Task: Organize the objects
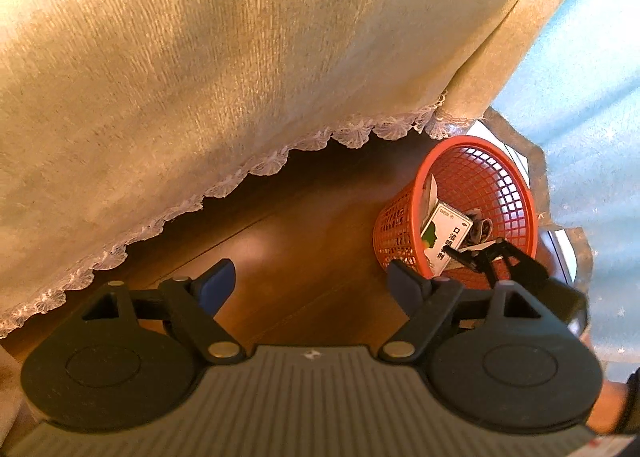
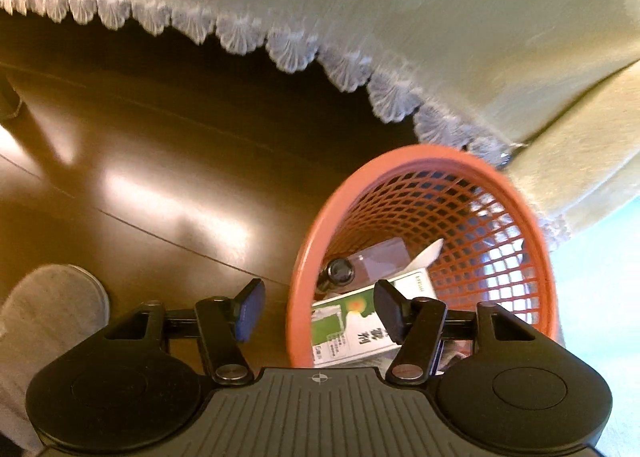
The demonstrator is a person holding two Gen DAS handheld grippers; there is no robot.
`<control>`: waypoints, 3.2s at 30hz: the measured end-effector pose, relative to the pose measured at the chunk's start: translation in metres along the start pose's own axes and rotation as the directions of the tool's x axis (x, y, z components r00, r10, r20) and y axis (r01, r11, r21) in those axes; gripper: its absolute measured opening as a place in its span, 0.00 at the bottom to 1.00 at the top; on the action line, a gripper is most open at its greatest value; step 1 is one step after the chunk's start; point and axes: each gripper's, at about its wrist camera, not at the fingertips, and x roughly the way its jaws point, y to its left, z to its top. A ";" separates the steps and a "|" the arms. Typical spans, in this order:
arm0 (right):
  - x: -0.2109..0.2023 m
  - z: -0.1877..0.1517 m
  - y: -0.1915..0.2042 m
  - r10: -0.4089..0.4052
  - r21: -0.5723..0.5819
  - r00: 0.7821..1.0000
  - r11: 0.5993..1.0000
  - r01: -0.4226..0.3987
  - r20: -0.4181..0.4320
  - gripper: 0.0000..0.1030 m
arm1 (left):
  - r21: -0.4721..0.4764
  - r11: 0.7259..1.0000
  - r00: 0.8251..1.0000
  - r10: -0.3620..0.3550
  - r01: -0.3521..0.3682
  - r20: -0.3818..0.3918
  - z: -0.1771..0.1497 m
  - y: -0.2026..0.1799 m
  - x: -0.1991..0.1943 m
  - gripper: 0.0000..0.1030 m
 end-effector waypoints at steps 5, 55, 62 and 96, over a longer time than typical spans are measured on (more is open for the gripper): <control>-0.051 0.016 -0.026 -0.006 0.114 1.000 0.994 0.007 -0.009 0.56 | 0.014 1.000 1.000 0.001 -0.001 0.008 0.011 -0.009 -0.028 0.82; -0.427 0.125 -0.211 0.075 0.903 0.992 0.426 0.060 -0.101 0.56 | 0.192 0.971 0.988 0.128 -0.142 0.086 0.101 -0.087 -0.370 0.99; -0.420 0.128 -0.201 0.097 0.895 0.988 0.441 0.066 -0.121 0.56 | 0.199 0.971 0.990 0.127 -0.136 0.053 0.098 -0.087 -0.359 0.99; -0.392 0.115 -0.185 0.136 0.900 0.976 0.424 0.097 -0.169 0.56 | 0.252 0.954 0.986 0.165 -0.164 0.017 0.086 -0.094 -0.332 0.99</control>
